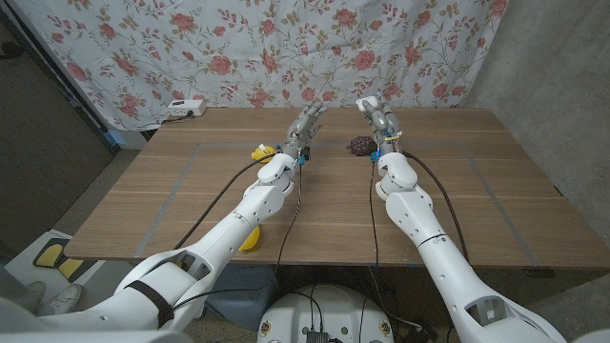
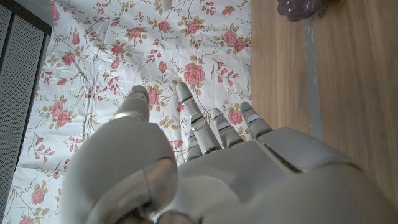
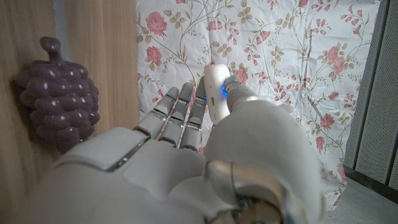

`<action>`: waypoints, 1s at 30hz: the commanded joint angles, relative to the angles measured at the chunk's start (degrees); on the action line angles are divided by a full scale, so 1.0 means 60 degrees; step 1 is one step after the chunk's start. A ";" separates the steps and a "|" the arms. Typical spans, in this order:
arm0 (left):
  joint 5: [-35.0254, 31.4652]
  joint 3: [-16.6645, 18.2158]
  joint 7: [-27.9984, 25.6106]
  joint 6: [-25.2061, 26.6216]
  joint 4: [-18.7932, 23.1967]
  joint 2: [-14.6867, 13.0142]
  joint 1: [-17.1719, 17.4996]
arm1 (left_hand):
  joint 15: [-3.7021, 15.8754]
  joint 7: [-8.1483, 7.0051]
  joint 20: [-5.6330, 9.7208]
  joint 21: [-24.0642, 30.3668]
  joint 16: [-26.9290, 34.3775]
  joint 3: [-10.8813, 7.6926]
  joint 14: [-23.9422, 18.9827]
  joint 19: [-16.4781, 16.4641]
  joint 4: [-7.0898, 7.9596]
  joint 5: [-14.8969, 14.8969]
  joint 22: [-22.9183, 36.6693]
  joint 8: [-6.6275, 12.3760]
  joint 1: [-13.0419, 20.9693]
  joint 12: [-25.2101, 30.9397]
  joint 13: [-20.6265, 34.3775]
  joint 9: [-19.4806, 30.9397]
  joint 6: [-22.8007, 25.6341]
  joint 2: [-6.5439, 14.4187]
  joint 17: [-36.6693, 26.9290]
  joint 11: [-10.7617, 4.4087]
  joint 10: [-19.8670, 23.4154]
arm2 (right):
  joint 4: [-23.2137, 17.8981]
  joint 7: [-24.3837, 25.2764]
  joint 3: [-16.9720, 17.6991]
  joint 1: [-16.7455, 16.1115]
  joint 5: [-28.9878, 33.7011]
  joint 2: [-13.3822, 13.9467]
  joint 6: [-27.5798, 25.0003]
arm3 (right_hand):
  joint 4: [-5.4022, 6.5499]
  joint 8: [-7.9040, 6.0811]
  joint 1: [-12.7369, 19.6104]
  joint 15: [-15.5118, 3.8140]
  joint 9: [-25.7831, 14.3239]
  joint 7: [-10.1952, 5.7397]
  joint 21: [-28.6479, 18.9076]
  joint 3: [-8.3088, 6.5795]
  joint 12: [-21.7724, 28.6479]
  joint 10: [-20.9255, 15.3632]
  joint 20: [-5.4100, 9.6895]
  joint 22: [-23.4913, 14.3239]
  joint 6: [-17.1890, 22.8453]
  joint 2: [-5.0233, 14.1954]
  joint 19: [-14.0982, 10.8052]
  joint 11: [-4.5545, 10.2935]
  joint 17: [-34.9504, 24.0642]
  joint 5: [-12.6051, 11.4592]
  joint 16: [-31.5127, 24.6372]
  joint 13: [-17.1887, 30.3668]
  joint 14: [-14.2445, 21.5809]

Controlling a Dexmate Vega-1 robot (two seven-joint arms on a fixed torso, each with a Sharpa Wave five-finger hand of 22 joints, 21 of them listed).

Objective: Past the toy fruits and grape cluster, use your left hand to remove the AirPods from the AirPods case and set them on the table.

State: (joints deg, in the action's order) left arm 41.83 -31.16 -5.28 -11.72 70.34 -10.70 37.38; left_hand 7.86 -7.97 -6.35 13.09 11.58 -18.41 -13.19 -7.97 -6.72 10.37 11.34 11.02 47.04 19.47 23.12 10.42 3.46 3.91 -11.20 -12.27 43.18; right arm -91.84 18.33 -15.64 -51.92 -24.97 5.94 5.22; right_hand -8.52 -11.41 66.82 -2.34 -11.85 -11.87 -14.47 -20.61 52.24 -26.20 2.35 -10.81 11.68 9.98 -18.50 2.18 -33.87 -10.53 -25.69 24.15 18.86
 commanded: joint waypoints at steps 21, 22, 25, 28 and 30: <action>-0.0825 0.0074 -0.0210 -0.0967 -0.1180 0.0126 -0.0726 | -0.0136 -0.0033 -0.0049 -0.0029 -0.0067 -0.0091 0.0024 0.0146 -0.0051 0.0064 0.0021 0.0228 -0.0257 -0.0095 -0.0007 0.0028 0.0698 0.0044 -0.0011 0.0007 -0.0279 | -0.0457 -0.1252 0.0272 -0.0307 -0.1008 0.0138 -0.0231 | 0.0010 -0.0032 0.0283 -0.1823 -0.0039 0.0018 -0.0105 0.0155 0.0035 -0.1965 0.0256 -0.0029 0.0177 0.0021 -0.0135 0.1734 -0.0078 0.0027 0.0051 -0.0244 0.0226; -0.0848 0.0065 -0.0156 -0.0943 -0.1178 0.0078 -0.0752 | -0.0137 -0.0056 -0.0051 -0.0029 -0.0067 -0.0091 0.0024 0.0147 -0.0056 0.0065 0.0022 0.0217 -0.0259 -0.0096 -0.0007 0.0028 0.0677 0.0040 -0.0009 0.0007 -0.0282 | -0.0471 -0.1288 0.0267 -0.0315 -0.1006 0.0165 -0.0241 | 0.0010 -0.0032 0.0284 -0.1823 -0.0039 0.0016 -0.0104 0.0157 0.0035 -0.1967 0.0257 -0.0029 0.0180 0.0020 -0.0134 0.1734 -0.0078 0.0028 0.0052 -0.0248 0.0229; -0.1137 0.0019 -0.0142 -0.1235 -0.1324 0.0010 -0.0835 | -0.0146 -0.0054 -0.0052 -0.0029 -0.0067 -0.0092 0.0023 0.0149 -0.0060 0.0066 0.0022 0.0211 -0.0263 -0.0098 -0.0007 0.0029 0.0672 0.0038 -0.0008 0.0006 -0.0290 | -0.0525 -0.1363 0.0254 -0.0344 -0.0966 0.0260 -0.0263 | 0.0010 -0.0032 0.0292 -0.1823 -0.0039 0.0012 -0.0112 0.0166 0.0037 -0.1973 0.0243 -0.0029 0.0188 0.0019 -0.0153 0.1734 -0.0081 0.0027 0.0051 -0.0261 0.0250; -0.1438 0.0009 -0.0348 -0.1495 -0.1295 -0.0037 -0.0806 | -0.0178 -0.0068 -0.0059 -0.0034 -0.0082 -0.0105 0.0065 0.0168 -0.0072 0.0073 0.0023 0.0253 -0.0273 -0.0129 -0.0008 0.0033 0.0815 0.0052 -0.0006 0.0014 -0.0379 | -0.0569 -0.1361 0.0255 -0.0371 -0.0835 0.0385 -0.0246 | 0.0007 -0.0029 0.0301 -0.1823 -0.0039 0.0011 -0.0115 0.0181 0.0040 -0.1982 0.0234 -0.0028 0.0192 0.0010 -0.0158 0.1734 -0.0079 0.0027 0.0056 -0.0278 0.0269; -0.1581 0.0014 -0.0485 -0.1525 -0.1170 -0.0097 -0.0734 | -0.0189 -0.0094 -0.0077 -0.0037 -0.0087 -0.0107 0.0091 0.0183 -0.0077 0.0077 0.0023 0.0304 -0.0289 -0.0137 -0.0007 0.0036 0.0982 0.0064 -0.0006 0.0016 -0.0413 | -0.0617 -0.1378 0.0286 -0.0398 -0.0847 0.0461 -0.0309 | 0.0007 -0.0027 0.0306 -0.1821 -0.0039 0.0008 -0.0116 0.0192 0.0042 -0.1989 0.0234 -0.0028 0.0196 0.0005 -0.0162 0.1735 -0.0078 0.0027 0.0060 -0.0291 0.0279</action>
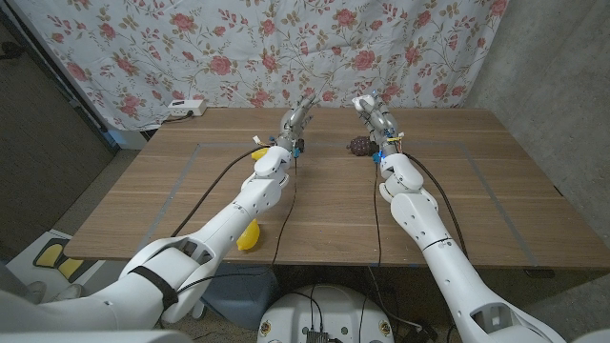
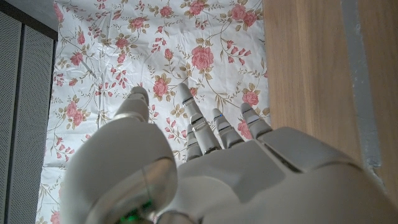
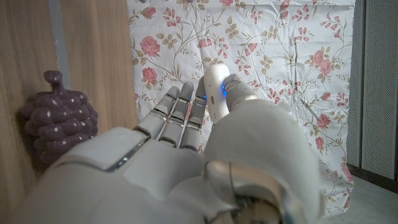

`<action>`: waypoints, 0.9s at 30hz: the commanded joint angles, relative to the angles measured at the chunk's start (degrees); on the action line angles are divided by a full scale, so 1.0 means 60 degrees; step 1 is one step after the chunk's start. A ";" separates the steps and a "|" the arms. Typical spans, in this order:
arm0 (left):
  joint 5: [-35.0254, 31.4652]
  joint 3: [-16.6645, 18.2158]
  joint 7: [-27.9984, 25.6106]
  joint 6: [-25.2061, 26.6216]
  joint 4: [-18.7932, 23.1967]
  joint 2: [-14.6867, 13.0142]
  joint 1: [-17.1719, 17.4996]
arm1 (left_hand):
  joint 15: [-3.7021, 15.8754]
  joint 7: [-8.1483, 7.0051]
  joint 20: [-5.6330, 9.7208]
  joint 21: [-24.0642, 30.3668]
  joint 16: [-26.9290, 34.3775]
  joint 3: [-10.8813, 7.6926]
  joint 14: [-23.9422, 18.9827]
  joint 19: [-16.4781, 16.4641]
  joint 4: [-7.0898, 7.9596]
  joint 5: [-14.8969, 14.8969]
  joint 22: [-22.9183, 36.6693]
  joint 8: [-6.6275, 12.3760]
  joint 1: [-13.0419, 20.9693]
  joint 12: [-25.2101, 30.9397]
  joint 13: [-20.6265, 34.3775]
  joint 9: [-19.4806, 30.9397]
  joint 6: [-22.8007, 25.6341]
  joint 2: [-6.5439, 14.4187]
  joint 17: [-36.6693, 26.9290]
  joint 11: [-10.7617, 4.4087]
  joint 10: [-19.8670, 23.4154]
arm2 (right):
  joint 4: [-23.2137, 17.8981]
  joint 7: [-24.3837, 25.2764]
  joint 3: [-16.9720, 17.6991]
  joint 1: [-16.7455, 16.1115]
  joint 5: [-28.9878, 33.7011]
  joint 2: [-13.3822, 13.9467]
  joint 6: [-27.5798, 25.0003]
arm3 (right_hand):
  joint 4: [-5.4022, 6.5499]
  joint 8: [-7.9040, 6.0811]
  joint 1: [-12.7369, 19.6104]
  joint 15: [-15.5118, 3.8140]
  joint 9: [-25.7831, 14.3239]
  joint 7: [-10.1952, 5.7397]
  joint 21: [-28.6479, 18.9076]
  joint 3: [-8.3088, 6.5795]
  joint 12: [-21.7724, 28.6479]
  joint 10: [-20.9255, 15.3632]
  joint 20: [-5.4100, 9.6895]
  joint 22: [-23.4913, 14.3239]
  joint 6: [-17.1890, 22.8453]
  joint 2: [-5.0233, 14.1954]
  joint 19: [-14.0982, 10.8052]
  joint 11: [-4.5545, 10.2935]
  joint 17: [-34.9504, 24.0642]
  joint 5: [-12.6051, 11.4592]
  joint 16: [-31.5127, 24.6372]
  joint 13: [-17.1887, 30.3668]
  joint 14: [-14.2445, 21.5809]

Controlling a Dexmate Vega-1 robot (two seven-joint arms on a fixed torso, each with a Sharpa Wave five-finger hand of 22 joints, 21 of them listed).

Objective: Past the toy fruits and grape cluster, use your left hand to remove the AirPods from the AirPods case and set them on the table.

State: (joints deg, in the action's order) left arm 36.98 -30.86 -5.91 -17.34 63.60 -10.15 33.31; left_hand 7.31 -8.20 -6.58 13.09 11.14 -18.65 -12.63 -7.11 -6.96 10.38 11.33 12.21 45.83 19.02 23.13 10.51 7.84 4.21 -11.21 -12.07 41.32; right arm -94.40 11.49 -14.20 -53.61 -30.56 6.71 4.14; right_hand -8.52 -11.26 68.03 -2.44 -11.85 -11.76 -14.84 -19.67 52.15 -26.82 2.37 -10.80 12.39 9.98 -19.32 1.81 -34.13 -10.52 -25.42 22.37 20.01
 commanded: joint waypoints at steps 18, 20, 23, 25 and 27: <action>-0.0186 0.0291 0.1251 -0.1196 -0.1002 -0.0445 -0.0335 | -0.0141 -0.0057 -0.0081 -0.0041 -0.0029 -0.0073 0.0101 0.0088 -0.0097 0.0099 0.0028 0.0236 -0.0153 -0.0080 -0.0004 0.0044 0.0885 0.0031 0.0010 -0.0006 -0.0253 | -0.0578 0.0367 -0.0281 -0.0123 0.0044 -0.0076 -0.0801 | 0.0027 -0.0053 0.0134 -0.1803 -0.0039 0.0000 -0.0052 0.0127 0.0060 -0.1945 0.0157 -0.0028 0.0156 0.0003 -0.0017 0.1790 -0.0019 0.0016 0.0078 -0.0123 0.0132; 0.0190 0.0381 0.1796 -0.0979 -0.1044 -0.0568 -0.0372 | -0.0141 -0.0062 -0.0078 -0.0041 -0.0033 -0.0068 0.0118 0.0091 -0.0099 0.0099 0.0028 0.0231 -0.0162 -0.0080 -0.0004 0.0045 0.0892 0.0026 0.0011 -0.0006 -0.0261 | -0.0574 0.0616 -0.0405 -0.0094 0.0291 -0.0150 -0.0806 | 0.0024 -0.0057 0.0138 -0.1798 -0.0039 0.0014 -0.0049 0.0144 0.0064 -0.1958 0.0132 -0.0027 0.0179 -0.0011 -0.0012 0.1789 -0.0013 0.0016 0.0096 -0.0141 0.0126; 0.0073 0.0327 0.2020 -0.0844 -0.1102 -0.0898 -0.0511 | -0.0159 -0.0068 -0.0086 -0.0044 -0.0034 -0.0070 0.0133 0.0103 -0.0102 0.0102 0.0028 0.0217 -0.0167 -0.0083 -0.0004 0.0047 0.0884 0.0034 0.0010 -0.0010 -0.0276 | -0.0485 0.0876 -0.0520 -0.0050 0.0418 -0.0382 -0.0747 | 0.0034 -0.0055 0.0140 -0.1798 -0.0039 0.0015 -0.0034 0.0168 0.0068 -0.1987 0.0080 -0.0024 0.0198 -0.0004 0.0023 0.1784 -0.0006 0.0012 0.0121 -0.0176 0.0124; 0.0238 0.0388 0.2458 -0.0919 -0.1477 -0.0928 -0.0722 | -0.0177 -0.0070 -0.0092 -0.0050 -0.0041 -0.0074 0.0165 0.0121 -0.0106 0.0106 0.0028 0.0209 -0.0165 -0.0089 -0.0004 0.0048 0.0891 0.0049 0.0010 -0.0011 -0.0300 | -0.0414 0.1084 -0.0614 -0.0005 0.0594 -0.0505 -0.0692 | 0.0038 -0.0051 0.0144 -0.1798 -0.0039 0.0008 -0.0020 0.0181 0.0071 -0.2003 0.0065 -0.0022 0.0204 0.0001 0.0055 0.1786 -0.0003 0.0010 0.0133 -0.0198 0.0132; 0.0171 0.0378 0.2888 -0.1388 -0.2203 -0.0883 -0.1064 | -0.0222 -0.0127 -0.0119 -0.0058 -0.0049 -0.0084 0.0213 0.0149 -0.0124 0.0115 0.0028 0.0207 -0.0156 -0.0130 -0.0003 0.0051 0.0947 0.0065 0.0012 0.0007 -0.0422 | -0.0343 0.1297 -0.0754 0.0069 0.0871 -0.0559 -0.0681 | 0.0033 -0.0047 0.0162 -0.1800 -0.0039 0.0030 0.0002 0.0195 0.0072 -0.2011 0.0021 -0.0019 0.0212 0.0002 0.0106 0.1791 0.0001 0.0005 0.0149 -0.0226 0.0143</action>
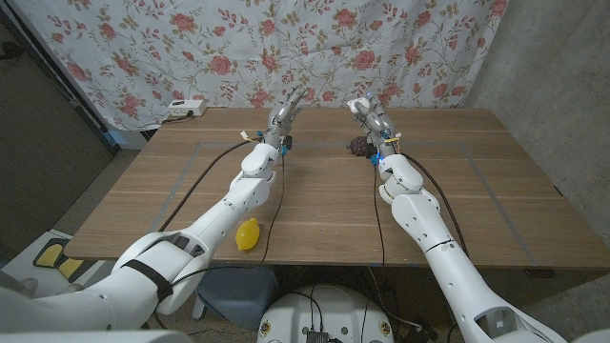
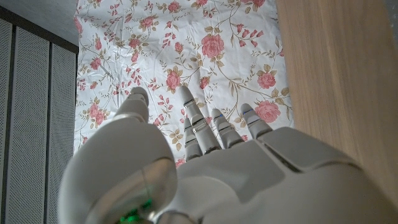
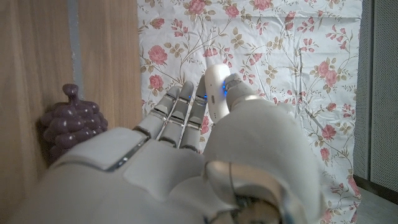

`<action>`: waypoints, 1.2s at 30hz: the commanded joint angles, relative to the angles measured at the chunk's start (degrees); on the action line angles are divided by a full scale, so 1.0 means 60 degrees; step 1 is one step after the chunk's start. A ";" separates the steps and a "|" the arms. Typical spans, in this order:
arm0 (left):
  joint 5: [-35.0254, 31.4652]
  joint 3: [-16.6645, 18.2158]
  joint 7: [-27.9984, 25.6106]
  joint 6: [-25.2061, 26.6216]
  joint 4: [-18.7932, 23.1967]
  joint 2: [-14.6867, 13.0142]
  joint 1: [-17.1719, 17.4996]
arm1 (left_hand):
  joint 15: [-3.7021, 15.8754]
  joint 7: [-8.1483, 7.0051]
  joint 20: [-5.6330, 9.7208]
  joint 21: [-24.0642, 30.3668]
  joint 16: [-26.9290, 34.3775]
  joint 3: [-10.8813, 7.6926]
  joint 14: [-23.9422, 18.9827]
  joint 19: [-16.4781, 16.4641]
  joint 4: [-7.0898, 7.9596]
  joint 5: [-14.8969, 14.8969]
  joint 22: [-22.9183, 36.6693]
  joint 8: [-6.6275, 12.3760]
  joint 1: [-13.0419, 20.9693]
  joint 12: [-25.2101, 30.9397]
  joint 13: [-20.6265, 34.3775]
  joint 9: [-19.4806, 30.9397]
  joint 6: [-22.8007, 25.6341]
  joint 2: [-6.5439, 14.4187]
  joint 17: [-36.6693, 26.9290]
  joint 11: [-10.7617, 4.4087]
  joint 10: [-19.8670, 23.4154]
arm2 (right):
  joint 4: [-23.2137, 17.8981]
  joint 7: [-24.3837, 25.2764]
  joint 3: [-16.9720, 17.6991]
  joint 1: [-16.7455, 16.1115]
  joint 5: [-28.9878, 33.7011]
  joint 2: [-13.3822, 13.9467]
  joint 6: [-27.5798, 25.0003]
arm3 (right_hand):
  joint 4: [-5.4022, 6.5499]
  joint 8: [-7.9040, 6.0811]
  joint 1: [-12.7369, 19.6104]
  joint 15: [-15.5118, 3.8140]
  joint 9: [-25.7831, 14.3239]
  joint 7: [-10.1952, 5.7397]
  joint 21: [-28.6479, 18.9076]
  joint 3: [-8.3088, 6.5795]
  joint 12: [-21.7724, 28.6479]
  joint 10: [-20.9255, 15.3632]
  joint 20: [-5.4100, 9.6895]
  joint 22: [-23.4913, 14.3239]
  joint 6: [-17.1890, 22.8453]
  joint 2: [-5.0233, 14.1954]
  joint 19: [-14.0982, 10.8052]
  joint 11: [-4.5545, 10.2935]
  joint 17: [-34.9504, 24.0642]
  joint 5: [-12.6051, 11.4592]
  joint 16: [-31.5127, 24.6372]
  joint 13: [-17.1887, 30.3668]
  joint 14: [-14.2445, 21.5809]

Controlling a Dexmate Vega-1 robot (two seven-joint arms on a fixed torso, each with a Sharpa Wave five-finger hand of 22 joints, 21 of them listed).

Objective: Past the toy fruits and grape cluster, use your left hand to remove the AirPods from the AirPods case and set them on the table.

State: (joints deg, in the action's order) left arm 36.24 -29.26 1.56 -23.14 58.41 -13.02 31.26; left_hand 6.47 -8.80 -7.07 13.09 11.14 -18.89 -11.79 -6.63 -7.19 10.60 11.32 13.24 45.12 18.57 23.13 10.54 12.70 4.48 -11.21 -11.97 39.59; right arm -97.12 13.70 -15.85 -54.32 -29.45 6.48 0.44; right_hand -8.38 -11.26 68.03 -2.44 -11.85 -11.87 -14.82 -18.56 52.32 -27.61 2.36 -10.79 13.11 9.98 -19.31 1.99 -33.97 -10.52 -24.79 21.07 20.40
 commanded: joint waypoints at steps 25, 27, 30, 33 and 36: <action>0.0400 -0.0103 0.1959 -0.0672 -0.1229 -0.0137 -0.0760 | -0.0391 -0.0601 -0.0166 -0.0129 -0.0096 -0.0080 0.0928 0.0450 -0.0250 0.0140 0.0032 0.0396 -0.0042 -0.0647 0.0017 0.0136 0.1943 0.0107 0.0023 0.0151 -0.1842 | 0.0593 0.0584 -0.0377 0.0318 0.1099 -0.0018 0.0437 | 0.0037 -0.0028 0.0169 -0.1786 -0.0037 0.0086 -0.0008 0.0118 0.0052 -0.1940 -0.0038 -0.0006 0.0133 0.0003 0.0041 0.1755 -0.0005 -0.0016 0.0136 -0.0170 0.0116; 0.0186 -0.0147 0.1687 -0.0675 -0.1058 -0.0259 -0.0717 | -0.0435 -0.0590 -0.0164 -0.0138 -0.0099 -0.0081 0.1036 0.0502 -0.0259 0.0141 0.0033 0.0390 -0.0043 -0.0721 0.0016 0.0140 0.2008 0.0101 0.0021 0.0231 -0.2041 | 0.0646 0.0572 -0.0370 0.0350 0.1153 0.0027 0.0485 | 0.0041 -0.0028 0.0166 -0.1783 -0.0037 0.0089 -0.0010 0.0131 0.0052 -0.1945 -0.0050 -0.0005 0.0140 -0.0001 0.0034 0.1755 -0.0005 -0.0016 0.0142 -0.0184 0.0117; 0.0223 -0.0145 0.2063 -0.0800 -0.1354 -0.0282 -0.0880 | -0.0471 -0.0248 -0.0174 -0.0135 -0.0098 -0.0093 0.1219 0.0550 -0.0285 0.0138 0.0033 0.0487 -0.0024 -0.0815 0.0010 0.0154 0.2371 0.0080 0.0022 0.0274 -0.2296 | 0.0705 0.0538 -0.0347 0.0388 0.1152 0.0056 0.0527 | 0.0040 -0.0026 0.0170 -0.1785 -0.0037 0.0094 -0.0008 0.0139 0.0050 -0.1948 -0.0044 -0.0004 0.0143 0.0000 0.0032 0.1758 -0.0005 -0.0018 0.0147 -0.0199 0.0122; 0.0172 -0.0130 0.2059 -0.0930 -0.1457 -0.0285 -0.0942 | -0.0521 -0.0172 -0.0190 -0.0155 -0.0107 -0.0083 0.1343 0.0630 -0.0282 0.0129 0.0033 0.0486 -0.0044 -0.0866 0.0006 0.0162 0.2425 0.0054 0.0019 0.0284 -0.2434 | 0.0748 0.0525 -0.0362 0.0429 0.1226 0.0110 0.0562 | 0.0041 -0.0026 0.0173 -0.1785 -0.0037 0.0095 -0.0008 0.0149 0.0050 -0.1953 -0.0041 -0.0003 0.0151 0.0001 0.0028 0.1758 -0.0004 -0.0020 0.0156 -0.0216 0.0126; 0.0127 -0.0137 0.2128 -0.1038 -0.1483 -0.0310 -0.0986 | -0.0527 -0.0208 -0.0217 -0.0160 -0.0080 -0.0074 0.1339 0.0661 -0.0275 0.0124 0.0033 0.0451 -0.0065 -0.0822 0.0003 0.0164 0.2372 0.0039 0.0017 0.0259 -0.2321 | 0.0818 0.0488 -0.0391 0.0473 0.1284 0.0142 0.0625 | 0.0046 -0.0031 0.0172 -0.1782 -0.0037 0.0094 -0.0004 0.0161 0.0048 -0.1957 -0.0035 -0.0003 0.0173 0.0005 0.0031 0.1757 -0.0005 -0.0021 0.0163 -0.0235 0.0129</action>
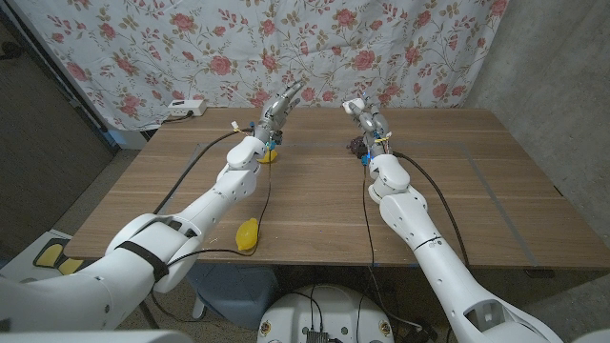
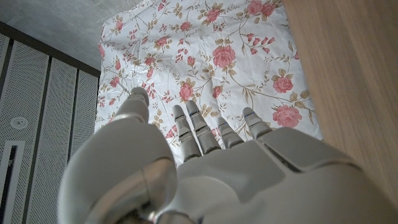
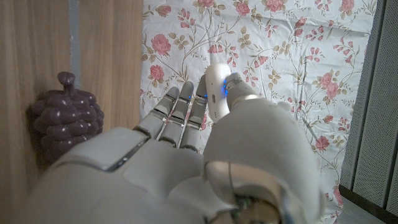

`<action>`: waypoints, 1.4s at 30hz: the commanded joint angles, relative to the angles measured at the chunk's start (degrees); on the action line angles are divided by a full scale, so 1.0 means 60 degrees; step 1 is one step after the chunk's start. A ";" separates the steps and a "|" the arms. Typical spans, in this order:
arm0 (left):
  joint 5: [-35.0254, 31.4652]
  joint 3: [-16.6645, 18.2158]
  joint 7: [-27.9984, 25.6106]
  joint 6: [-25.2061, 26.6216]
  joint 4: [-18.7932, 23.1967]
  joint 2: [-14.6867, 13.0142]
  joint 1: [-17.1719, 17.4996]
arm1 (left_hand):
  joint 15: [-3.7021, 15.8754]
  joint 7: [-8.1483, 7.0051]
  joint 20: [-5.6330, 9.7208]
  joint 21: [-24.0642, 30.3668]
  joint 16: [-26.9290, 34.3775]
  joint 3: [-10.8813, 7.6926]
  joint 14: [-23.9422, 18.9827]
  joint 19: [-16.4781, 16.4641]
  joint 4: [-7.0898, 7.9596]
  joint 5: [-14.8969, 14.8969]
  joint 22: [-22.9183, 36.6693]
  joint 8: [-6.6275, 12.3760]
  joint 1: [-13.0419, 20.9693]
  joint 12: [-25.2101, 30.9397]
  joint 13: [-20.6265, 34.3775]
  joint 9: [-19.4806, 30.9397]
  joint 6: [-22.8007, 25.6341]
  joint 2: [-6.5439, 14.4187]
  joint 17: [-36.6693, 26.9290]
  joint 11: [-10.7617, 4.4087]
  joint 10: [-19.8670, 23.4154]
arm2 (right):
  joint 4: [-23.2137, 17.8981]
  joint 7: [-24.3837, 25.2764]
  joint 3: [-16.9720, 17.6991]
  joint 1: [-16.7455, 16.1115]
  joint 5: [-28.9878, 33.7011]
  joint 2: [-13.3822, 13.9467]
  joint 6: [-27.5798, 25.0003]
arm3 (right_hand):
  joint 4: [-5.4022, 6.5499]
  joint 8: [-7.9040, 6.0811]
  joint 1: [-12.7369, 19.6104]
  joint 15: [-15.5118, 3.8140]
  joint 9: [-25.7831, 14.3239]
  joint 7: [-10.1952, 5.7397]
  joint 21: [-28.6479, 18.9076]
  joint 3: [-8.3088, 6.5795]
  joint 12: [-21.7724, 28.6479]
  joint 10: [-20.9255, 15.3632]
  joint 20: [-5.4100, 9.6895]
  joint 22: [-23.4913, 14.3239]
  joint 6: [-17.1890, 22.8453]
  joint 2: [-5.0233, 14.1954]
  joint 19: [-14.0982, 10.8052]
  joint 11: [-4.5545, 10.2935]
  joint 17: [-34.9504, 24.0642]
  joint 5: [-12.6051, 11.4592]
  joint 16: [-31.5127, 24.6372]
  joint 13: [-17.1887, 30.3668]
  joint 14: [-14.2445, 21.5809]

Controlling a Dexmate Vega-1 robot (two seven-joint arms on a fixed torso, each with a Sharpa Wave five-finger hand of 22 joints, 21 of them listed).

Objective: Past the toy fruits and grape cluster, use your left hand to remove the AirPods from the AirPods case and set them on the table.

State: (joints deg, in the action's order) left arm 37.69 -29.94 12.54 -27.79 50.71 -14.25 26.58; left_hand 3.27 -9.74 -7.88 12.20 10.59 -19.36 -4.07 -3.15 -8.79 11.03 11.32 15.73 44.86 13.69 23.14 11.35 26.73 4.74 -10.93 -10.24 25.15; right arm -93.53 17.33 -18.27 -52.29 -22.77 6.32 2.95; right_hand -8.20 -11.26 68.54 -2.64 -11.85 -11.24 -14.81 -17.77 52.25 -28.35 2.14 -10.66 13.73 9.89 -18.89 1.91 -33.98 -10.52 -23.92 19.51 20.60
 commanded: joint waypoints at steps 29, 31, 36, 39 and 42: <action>-0.0365 -0.0289 0.1424 -0.0162 -0.0235 -0.0484 -0.0714 | -0.0525 0.0329 -0.0327 -0.0129 -0.0001 0.0058 0.1154 0.0950 0.0100 0.0057 0.0044 -0.0273 -0.0446 -0.0405 -0.0093 0.0049 0.0046 0.0003 -0.0063 0.0354 -0.1402 | 0.0570 -0.0274 -0.0098 0.0268 0.0522 0.0411 0.0775 | 0.0033 -0.0033 0.0112 -0.1745 -0.0035 -0.0015 0.0003 0.0120 0.0081 -0.1853 -0.0040 -0.0020 0.0168 0.0034 -0.0078 0.1775 -0.0012 -0.0033 0.0088 -0.0064 0.0130; -0.0322 -0.0274 0.1499 -0.0202 -0.0313 -0.0440 -0.0745 | -0.0530 0.0325 -0.0331 -0.0123 0.0004 0.0057 0.1164 0.0953 0.0097 0.0058 0.0045 -0.0281 -0.0450 -0.0407 -0.0097 0.0049 0.0049 0.0004 -0.0062 0.0407 -0.1433 | 0.0584 -0.0269 -0.0109 0.0265 0.0556 0.0430 0.0823 | 0.0037 -0.0031 0.0109 -0.1741 -0.0035 -0.0017 0.0004 0.0127 0.0079 -0.1851 -0.0050 -0.0020 0.0170 0.0035 -0.0078 0.1777 -0.0015 -0.0033 0.0089 -0.0072 0.0135; -0.0486 -0.0370 0.1583 -0.0182 -0.0306 -0.0525 -0.0837 | -0.0568 0.0329 -0.0359 -0.0101 0.0042 0.0049 0.1143 0.0959 0.0088 0.0063 0.0047 -0.0340 -0.0464 -0.0346 -0.0106 0.0050 -0.0023 0.0010 -0.0060 0.0399 -0.1368 | 0.0592 -0.0300 -0.0119 0.0255 0.0571 0.0478 0.0908 | 0.0037 -0.0029 0.0118 -0.1742 -0.0035 -0.0022 0.0006 0.0141 0.0088 -0.1860 -0.0043 -0.0020 0.0186 0.0038 -0.0087 0.1781 -0.0021 -0.0036 0.0095 -0.0081 0.0151; -0.0459 -0.0366 0.1749 -0.0284 -0.0489 -0.0465 -0.0940 | -0.0586 0.0175 -0.0357 -0.0063 0.0094 0.0028 0.1093 0.0952 0.0061 0.0075 0.0050 -0.0536 -0.0469 -0.0237 -0.0120 0.0051 -0.0412 0.0013 -0.0053 0.0329 -0.1184 | 0.0572 -0.0296 -0.0148 0.0249 0.0641 0.0537 0.0933 | 0.0040 -0.0032 0.0118 -0.1740 -0.0035 -0.0011 -0.0001 0.0148 0.0089 -0.1860 -0.0052 -0.0020 0.0201 0.0040 -0.0108 0.1780 -0.0025 -0.0037 0.0096 -0.0085 0.0159; -0.0485 -0.0389 0.1680 -0.0225 -0.0365 -0.0464 -0.0892 | -0.0571 0.0145 -0.0369 -0.0042 0.0124 0.0014 0.1046 0.0938 0.0046 0.0082 0.0050 -0.0591 -0.0467 -0.0170 -0.0126 0.0054 -0.0524 0.0016 -0.0048 0.0300 -0.1042 | 0.0552 -0.0334 -0.0173 0.0236 0.0628 0.0562 0.0933 | 0.0050 -0.0029 0.0114 -0.1739 -0.0035 -0.0018 0.0000 0.0159 0.0099 -0.1868 -0.0049 -0.0020 0.0208 0.0046 -0.0114 0.1775 -0.0031 -0.0037 0.0094 -0.0084 0.0178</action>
State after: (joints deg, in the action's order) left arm 35.33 -31.77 21.40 -29.11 49.05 -17.01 21.99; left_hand -0.15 -8.71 -9.82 11.56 10.87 -18.94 2.54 2.27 -8.36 11.25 11.32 12.51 42.51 12.09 22.31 11.50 24.19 4.97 -11.07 -8.42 17.85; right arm -90.22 15.65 -18.95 -50.75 -19.50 9.02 7.80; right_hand -7.89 -11.26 68.73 -2.42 -11.85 -11.14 -14.81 -17.14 52.59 -28.65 1.72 -10.67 14.44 10.08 -19.31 2.20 -33.99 -10.51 -23.70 18.72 21.20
